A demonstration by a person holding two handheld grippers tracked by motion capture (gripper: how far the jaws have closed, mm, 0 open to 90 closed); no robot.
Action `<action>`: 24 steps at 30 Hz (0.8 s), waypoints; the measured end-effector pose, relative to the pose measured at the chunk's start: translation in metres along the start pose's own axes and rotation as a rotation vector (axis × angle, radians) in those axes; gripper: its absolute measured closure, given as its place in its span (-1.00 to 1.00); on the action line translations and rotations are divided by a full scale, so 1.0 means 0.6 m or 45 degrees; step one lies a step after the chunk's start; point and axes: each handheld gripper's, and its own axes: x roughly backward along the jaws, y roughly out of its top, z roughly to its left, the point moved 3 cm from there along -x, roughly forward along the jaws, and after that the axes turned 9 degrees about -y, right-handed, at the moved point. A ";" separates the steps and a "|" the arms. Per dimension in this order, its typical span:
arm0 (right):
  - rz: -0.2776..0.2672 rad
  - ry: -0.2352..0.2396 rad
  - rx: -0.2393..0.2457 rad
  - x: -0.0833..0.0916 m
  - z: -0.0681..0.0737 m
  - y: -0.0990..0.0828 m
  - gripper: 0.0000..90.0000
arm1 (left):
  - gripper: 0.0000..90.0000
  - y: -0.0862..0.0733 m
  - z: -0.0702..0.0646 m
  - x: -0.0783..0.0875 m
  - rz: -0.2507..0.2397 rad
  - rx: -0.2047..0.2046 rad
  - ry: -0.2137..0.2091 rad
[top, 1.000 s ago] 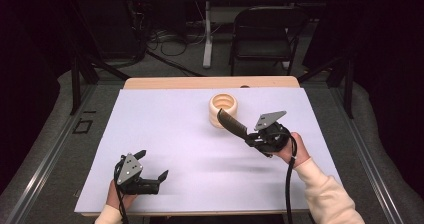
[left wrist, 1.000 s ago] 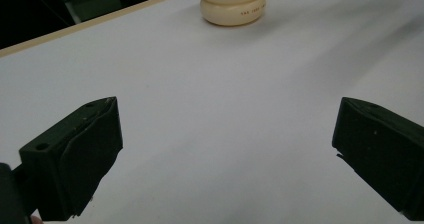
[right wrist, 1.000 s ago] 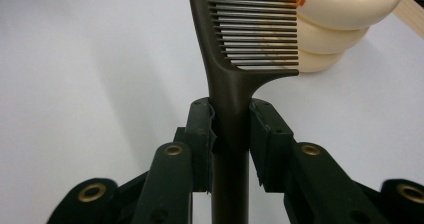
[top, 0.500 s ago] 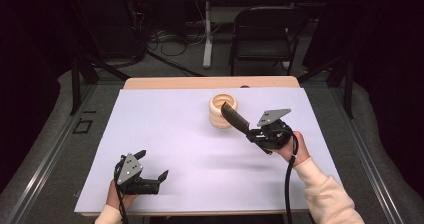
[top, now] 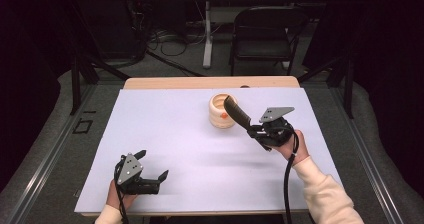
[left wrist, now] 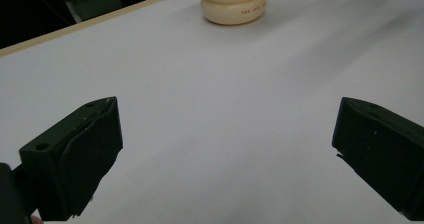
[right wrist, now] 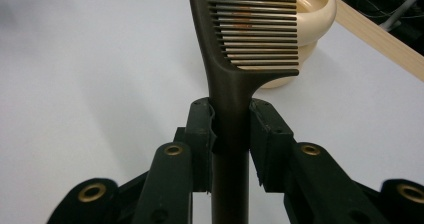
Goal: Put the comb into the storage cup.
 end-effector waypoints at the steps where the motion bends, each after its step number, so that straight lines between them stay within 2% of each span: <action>1: -0.005 0.000 -0.003 -0.001 0.000 0.001 0.61 | -1.00 0.000 0.000 0.000 0.000 0.000 0.000; 24: -0.086 -0.045 -0.055 -0.005 -0.009 0.011 0.61 | -1.00 0.000 0.000 0.000 -0.001 0.001 0.003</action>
